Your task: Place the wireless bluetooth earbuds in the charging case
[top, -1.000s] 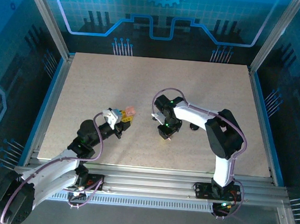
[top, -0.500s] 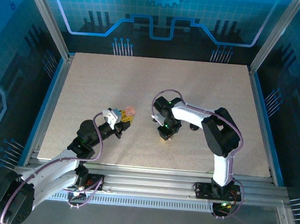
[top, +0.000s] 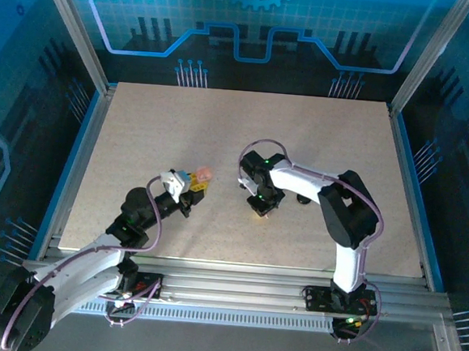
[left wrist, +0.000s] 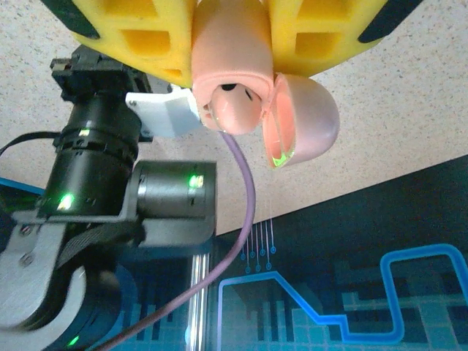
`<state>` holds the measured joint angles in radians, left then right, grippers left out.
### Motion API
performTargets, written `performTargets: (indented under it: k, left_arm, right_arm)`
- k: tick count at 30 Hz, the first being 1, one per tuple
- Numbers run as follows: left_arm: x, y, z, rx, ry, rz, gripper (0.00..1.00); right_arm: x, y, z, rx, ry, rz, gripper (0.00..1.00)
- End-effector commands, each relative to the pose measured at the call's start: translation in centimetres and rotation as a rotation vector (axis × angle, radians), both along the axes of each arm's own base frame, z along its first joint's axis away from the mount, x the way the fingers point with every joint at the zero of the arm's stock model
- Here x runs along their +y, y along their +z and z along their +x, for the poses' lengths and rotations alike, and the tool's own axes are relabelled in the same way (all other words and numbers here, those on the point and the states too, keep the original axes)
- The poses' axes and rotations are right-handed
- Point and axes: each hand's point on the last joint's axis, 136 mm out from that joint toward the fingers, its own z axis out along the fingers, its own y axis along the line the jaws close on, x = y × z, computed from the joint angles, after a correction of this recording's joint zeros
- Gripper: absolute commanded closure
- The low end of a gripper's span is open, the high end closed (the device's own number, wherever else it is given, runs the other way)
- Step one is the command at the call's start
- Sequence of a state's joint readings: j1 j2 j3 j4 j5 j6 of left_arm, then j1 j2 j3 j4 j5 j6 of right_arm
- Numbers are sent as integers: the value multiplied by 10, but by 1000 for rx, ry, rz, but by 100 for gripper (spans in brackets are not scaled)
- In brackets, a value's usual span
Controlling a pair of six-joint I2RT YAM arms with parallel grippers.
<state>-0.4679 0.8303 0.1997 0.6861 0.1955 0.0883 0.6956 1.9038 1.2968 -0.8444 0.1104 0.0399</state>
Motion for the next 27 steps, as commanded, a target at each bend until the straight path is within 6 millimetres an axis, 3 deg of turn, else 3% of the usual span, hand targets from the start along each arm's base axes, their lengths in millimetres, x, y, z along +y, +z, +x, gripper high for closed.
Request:
performTargets:
  k: [1,10,17,27]
  left_arm:
    - [-6,5,0,-18,-27,-10,84]
    - [-17,3,4,1,-67,-30,84]
    - [-21,9,7,-8,-84,-59,84]
    - [-23,16,9,-23,-91,-77,84]
  right_arm:
    - [11,42,13,-142,-36,98,84]
    - [44,129,33,-412,-70,406,85]
    - [90,194,35,-601,19,742,84]
    - [122,236,26,-737,98,1073,85]
